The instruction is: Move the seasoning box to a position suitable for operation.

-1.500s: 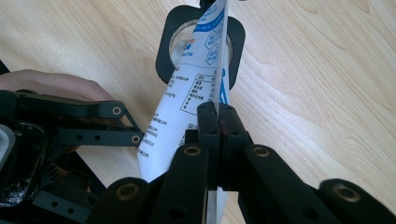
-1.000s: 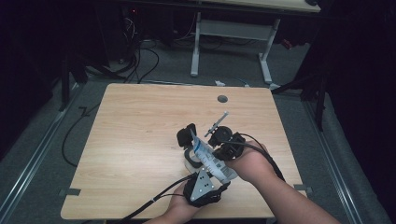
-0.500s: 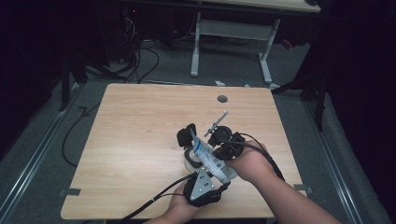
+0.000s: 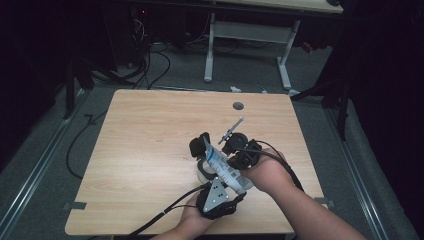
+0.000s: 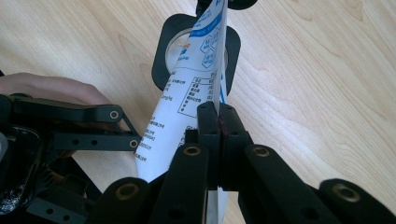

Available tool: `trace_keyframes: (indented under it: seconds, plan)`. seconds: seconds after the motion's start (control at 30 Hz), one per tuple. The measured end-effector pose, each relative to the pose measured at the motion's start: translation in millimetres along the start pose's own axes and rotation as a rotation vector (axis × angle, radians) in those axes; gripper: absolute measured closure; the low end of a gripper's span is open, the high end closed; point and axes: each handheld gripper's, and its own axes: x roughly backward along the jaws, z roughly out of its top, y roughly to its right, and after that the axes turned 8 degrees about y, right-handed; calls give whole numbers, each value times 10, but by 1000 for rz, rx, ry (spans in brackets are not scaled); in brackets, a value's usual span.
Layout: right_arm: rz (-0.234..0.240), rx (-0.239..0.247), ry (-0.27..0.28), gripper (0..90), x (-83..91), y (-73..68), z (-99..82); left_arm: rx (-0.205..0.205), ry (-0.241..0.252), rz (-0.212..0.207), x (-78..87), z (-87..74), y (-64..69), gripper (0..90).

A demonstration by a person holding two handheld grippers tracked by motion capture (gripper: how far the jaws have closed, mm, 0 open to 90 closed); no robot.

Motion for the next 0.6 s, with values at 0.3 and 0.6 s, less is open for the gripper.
trace_keyframes:
  seconds: [0.3, 0.6]
  plan:
    - [-3, 3, 1, 899, 14, 12, 25, 1, 6, 3, -3, 26, -11, 508]
    - [-5, 7, 1, 899, 29, 13, 45, 2, 14, 6, -3, 43, -16, 509]
